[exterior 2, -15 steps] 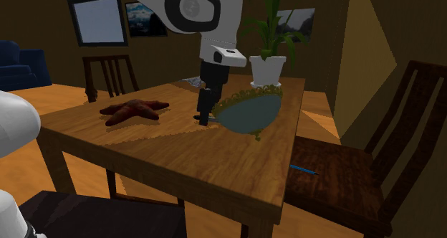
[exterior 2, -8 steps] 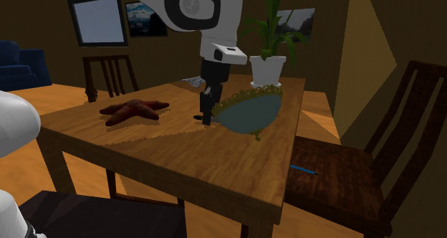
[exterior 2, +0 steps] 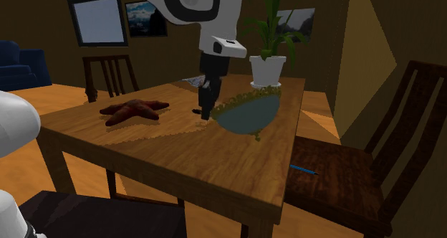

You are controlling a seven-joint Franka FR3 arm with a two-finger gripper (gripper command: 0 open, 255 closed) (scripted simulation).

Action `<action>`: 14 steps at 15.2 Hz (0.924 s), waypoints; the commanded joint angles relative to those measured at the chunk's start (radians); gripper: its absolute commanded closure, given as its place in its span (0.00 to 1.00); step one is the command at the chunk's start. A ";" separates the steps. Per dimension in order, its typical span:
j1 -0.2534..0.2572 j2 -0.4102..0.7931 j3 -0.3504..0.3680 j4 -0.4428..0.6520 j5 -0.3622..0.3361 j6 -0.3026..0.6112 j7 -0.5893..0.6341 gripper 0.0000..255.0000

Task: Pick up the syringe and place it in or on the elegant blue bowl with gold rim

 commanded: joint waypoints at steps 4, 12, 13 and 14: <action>0.001 -0.024 -0.020 0.052 0.003 -0.074 -0.002 1.00; 0.000 -0.048 -0.047 0.141 0.001 -0.184 0.001 1.00; 0.000 -0.049 -0.050 0.153 0.000 -0.198 0.002 1.00; -0.001 -0.051 -0.052 0.165 0.000 -0.211 0.003 1.00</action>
